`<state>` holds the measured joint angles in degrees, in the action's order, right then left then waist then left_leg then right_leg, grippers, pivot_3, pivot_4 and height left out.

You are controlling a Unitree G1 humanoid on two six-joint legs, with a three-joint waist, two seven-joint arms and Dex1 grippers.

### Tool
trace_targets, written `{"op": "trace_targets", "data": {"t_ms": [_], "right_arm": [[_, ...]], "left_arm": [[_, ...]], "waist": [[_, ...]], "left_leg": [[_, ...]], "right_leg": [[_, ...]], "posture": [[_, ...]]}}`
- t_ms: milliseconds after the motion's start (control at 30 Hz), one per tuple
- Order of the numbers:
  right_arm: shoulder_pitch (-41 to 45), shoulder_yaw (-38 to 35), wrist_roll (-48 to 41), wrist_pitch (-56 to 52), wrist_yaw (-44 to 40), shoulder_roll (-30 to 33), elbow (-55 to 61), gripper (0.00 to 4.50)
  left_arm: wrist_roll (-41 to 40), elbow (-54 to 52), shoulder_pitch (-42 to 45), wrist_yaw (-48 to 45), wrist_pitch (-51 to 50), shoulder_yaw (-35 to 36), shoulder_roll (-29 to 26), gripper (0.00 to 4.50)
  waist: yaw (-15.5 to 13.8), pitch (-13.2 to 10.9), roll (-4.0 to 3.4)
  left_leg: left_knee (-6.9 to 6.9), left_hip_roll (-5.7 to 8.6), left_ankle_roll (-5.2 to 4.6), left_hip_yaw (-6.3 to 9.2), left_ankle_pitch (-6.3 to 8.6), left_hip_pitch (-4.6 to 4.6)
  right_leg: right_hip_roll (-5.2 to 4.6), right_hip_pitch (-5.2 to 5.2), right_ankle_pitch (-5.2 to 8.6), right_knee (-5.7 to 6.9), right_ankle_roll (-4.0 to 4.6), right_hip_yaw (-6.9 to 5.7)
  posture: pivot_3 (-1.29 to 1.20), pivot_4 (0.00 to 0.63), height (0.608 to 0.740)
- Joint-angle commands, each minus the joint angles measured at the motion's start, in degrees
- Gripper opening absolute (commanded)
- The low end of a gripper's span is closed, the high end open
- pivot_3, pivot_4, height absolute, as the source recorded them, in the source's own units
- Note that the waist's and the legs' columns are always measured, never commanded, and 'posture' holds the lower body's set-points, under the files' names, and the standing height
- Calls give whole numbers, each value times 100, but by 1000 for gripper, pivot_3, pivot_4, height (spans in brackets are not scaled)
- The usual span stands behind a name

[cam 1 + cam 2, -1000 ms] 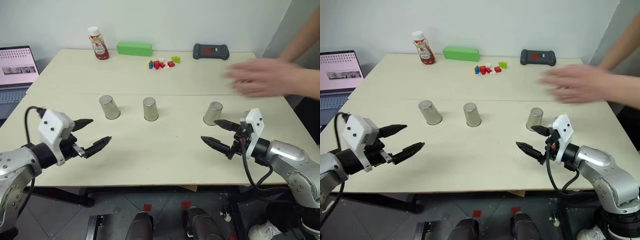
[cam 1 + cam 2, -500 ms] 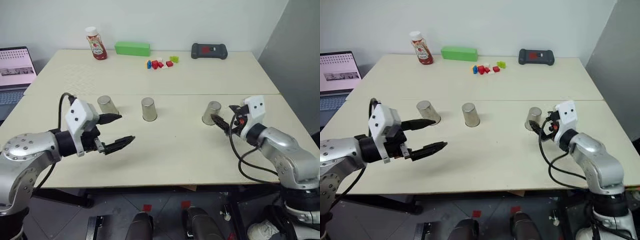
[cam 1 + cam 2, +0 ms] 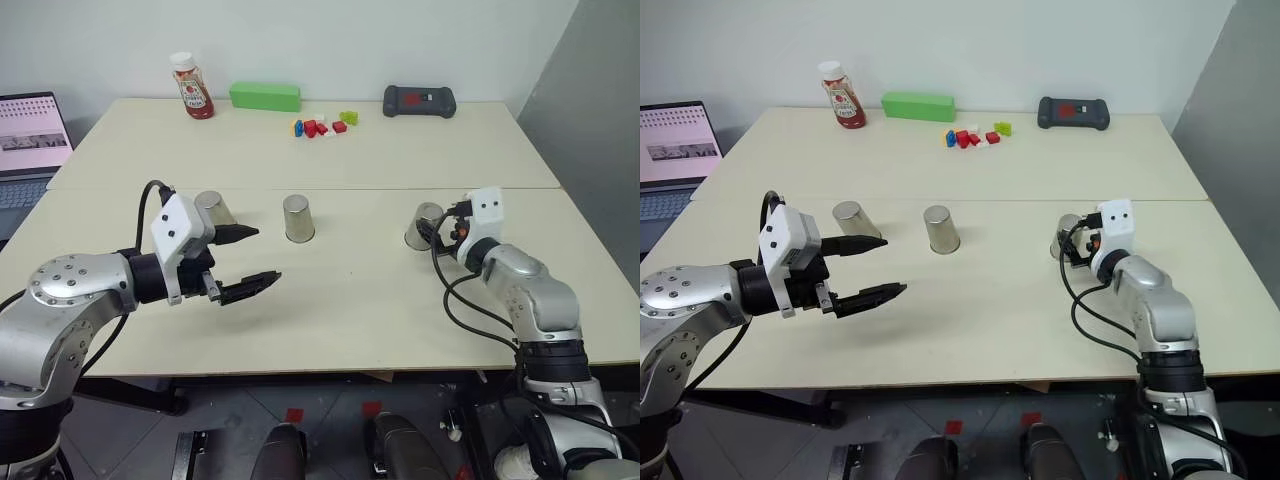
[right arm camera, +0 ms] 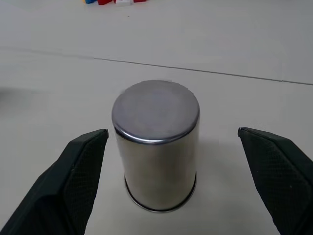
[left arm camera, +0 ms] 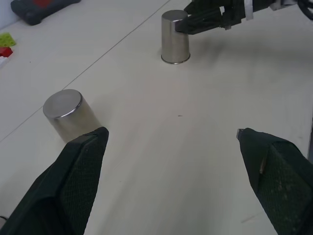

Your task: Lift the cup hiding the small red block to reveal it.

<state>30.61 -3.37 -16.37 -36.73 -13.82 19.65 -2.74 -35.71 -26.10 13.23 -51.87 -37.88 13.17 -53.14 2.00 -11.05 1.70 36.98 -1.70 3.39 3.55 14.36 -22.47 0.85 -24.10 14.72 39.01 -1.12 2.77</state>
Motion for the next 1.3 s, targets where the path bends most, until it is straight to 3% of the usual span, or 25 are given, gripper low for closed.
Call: {"op": "trace_targets", "data": {"t_ms": [33,367,467,667,1067,1300], "right_arm": [[243,-43,138,370,-10,-103,-198,4500],[785,-78,493,982,184,-389,-1307,4500],[854,-113,555,1032,239,-401,-1446,4037],[945,-193,581,1148,247,-428,-1576,2644],[704,-546,-76,445,86,-536,11,2633],[666,-58,1088,504,502,151,90,2633]], "left_arm": [[56,-32,96,-23,147,10,-20,4461],[119,-41,83,-3,237,-31,52,4461],[141,-28,82,-1,251,-30,63,4500],[204,48,90,-4,316,-55,96,4500],[221,70,91,-1,351,-131,174,4500],[258,166,244,-25,415,-316,259,4500]], "waist": [[1,0,0],[35,-1,-1],[38,-1,-2],[40,-1,-2],[38,-2,-4],[20,-3,-5]], "left_leg": [[0,0,0,0,0,0],[0,0,0,1,0,-2],[0,0,0,1,0,-3],[0,1,0,2,0,-2],[-1,0,0,4,0,-5],[1,3,0,3,0,-6]], "right_leg": [[0,0,0,0,0,0],[0,0,-3,0,3,-1],[-1,-1,-5,-1,7,0],[0,-1,-3,1,3,-1],[-1,-3,-3,1,4,-2],[-1,-2,-1,0,1,-2]], "posture": [[0,150,740],[0,150,740],[0,150,740],[0,150,740],[0,150,740],[0,150,740]]}}
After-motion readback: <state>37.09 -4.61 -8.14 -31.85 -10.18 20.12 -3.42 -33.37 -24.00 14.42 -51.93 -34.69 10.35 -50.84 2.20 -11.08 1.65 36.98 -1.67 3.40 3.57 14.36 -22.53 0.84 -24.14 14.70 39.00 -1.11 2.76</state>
